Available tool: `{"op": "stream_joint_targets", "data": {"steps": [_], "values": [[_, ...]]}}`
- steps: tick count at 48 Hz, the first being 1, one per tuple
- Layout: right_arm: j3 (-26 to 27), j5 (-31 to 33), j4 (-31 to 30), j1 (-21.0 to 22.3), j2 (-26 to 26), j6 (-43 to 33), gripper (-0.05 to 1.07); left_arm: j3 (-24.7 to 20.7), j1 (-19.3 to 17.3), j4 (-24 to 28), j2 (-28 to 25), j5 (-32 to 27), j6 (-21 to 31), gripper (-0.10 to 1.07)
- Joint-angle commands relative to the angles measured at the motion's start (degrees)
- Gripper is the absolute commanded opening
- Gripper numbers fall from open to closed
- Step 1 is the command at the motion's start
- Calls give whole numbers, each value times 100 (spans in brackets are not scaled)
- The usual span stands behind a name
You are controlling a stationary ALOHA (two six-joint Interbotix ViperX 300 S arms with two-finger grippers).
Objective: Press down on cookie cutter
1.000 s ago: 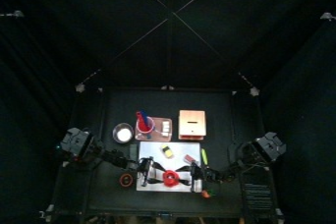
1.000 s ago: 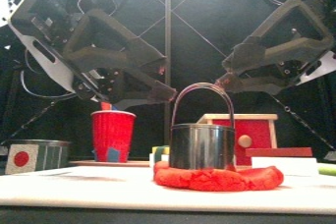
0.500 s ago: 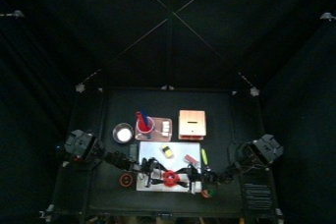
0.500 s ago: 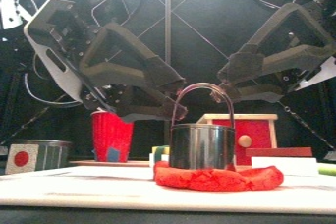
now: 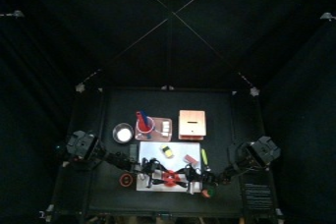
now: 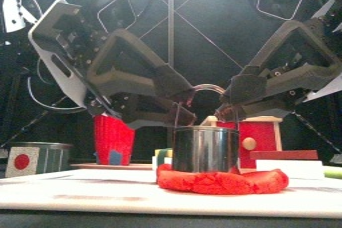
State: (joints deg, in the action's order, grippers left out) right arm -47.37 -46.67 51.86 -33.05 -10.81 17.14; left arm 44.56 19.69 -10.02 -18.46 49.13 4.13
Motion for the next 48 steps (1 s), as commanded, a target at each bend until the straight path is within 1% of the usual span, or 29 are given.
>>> {"op": "stream_joint_targets", "data": {"steps": [1,20,41,45,48], "values": [[255,26,9,0,70,-9,82,-149,9,0,0,-26,-9,88],[308,79,18,9,18,-9,78,-141,18,-9,0,-79,-9,86],[316,123,35,9,-18,-9,71,-79,18,-9,-18,-79,-18,86],[316,132,70,9,-18,-9,70,-62,18,-9,-9,-79,-18,83],[308,141,88,9,-18,-9,70,-53,18,-9,-9,-79,-18,79]]}}
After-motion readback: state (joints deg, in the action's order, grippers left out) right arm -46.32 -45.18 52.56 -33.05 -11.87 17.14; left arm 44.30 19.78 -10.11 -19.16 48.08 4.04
